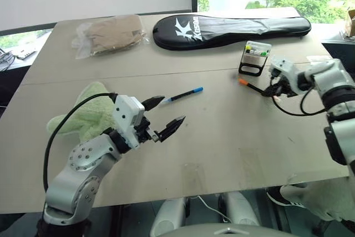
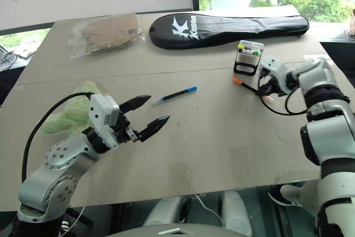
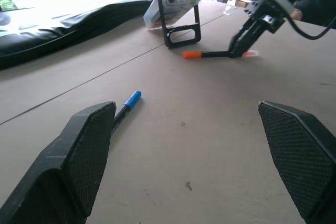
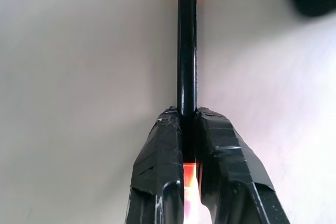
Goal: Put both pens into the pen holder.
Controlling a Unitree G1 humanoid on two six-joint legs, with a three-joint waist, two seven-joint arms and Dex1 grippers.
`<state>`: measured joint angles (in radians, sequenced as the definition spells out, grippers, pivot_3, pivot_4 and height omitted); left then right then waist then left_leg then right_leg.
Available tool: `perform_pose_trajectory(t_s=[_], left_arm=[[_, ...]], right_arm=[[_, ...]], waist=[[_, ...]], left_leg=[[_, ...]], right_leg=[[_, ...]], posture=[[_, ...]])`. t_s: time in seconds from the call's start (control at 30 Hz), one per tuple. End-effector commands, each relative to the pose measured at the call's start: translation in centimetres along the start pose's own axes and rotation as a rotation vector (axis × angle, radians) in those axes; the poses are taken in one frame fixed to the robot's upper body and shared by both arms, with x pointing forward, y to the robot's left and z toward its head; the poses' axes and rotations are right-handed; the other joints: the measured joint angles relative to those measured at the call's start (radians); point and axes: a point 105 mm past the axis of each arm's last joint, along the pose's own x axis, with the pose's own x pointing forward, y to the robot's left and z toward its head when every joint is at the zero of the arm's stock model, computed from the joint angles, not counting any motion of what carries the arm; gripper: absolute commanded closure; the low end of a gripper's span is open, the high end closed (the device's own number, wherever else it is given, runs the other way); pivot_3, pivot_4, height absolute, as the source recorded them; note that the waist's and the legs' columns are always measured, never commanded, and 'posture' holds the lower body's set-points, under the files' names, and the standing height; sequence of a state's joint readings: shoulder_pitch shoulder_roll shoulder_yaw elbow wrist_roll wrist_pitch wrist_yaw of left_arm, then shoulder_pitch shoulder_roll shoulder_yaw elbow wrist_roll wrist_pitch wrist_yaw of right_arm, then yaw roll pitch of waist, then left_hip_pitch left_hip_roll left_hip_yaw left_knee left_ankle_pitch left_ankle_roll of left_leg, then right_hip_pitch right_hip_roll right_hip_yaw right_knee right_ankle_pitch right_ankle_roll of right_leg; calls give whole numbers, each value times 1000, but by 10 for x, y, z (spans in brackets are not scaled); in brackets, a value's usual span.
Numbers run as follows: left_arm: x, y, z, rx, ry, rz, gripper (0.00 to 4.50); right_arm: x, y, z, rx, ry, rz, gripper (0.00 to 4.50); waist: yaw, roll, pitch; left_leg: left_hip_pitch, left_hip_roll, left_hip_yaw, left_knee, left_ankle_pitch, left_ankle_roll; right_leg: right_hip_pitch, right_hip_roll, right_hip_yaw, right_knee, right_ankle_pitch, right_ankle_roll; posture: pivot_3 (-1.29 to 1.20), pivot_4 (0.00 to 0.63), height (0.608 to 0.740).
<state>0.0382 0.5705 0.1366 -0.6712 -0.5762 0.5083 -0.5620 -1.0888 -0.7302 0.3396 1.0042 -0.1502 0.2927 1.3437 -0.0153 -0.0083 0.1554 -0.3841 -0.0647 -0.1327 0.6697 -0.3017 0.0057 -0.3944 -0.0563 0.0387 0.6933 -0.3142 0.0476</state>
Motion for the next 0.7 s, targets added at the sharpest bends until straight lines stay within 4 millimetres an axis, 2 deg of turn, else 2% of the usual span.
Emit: perform_pose_trajectory(t_s=[0.03, 0.07, 0.1, 0.13, 0.17, 0.23, 0.37, 0.47, 0.7], left_arm=[[0, -7, 10, 22, -28, -20, 0], [0, -7, 8, 18, -24, -26, 0], [1, -8, 7, 15, -20, -34, 0], [2, -8, 6, 16, -17, -42, 0], [3, -8, 6, 20, -14, -48, 0], [5, -6, 6, 26, -13, -51, 0], [6, -3, 7, 30, -12, -55, 0], [6, -4, 7, 27, -12, -63, 0], [3, -23, 9, -21, -2, -116, 0]], right_arm=[[2, 11, -3, -78, 45, 48, 4493], [6, 14, 0, -55, 32, 56, 4493], [10, 17, 2, -44, 30, 59, 3589], [17, 18, 5, -39, 21, 37, 3354], [23, 20, 11, -24, 4, 23, 2801], [32, 25, 19, 0, -17, 26, 1971], [47, 34, 40, -14, -43, 22, 1971], [50, 37, 51, -6, -56, 36, 1971], [57, 33, 85, -77, -117, -14, 1971]], waist=[[-1, 0, 0], [-4, 0, 0], [-9, 0, 0], [-13, 0, 0], [-18, -1, -1], [-32, -7, -4], [-56, -8, -5], [-62, -8, -5], [-77, -7, -4]], left_leg=[[0, 0, 0, 0, 0, 0], [0, 0, 0, 0, 0, 0], [1, 0, 1, 0, 0, 0], [1, 1, 2, 0, 0, 0], [2, 1, 2, 0, 0, 0], [4, 2, 2, 0, 1, -1], [10, 4, 6, 1, 2, -3], [23, 8, 10, -1, 1, -2], [21, 11, 12, -2, 1, -3]], right_leg=[[0, 0, 0, 0, 0, 0], [0, 0, 1, 0, 0, 0], [0, 1, 2, 1, 0, 0], [0, 1, 2, 1, 0, 0], [0, 1, 3, 2, 0, 0], [2, 2, 3, 2, 0, 0], [6, 5, 4, 2, 5, -2], [16, 9, 7, 2, 5, -2], [13, 11, 11, 2, 6, -3]], posture=[[0, 150, 740], [0, 150, 740], [0, 150, 740], [0, 150, 740], [0, 150, 740], [0, 150, 740], [0, 150, 740], [0, 150, 740], [0, 150, 740]])
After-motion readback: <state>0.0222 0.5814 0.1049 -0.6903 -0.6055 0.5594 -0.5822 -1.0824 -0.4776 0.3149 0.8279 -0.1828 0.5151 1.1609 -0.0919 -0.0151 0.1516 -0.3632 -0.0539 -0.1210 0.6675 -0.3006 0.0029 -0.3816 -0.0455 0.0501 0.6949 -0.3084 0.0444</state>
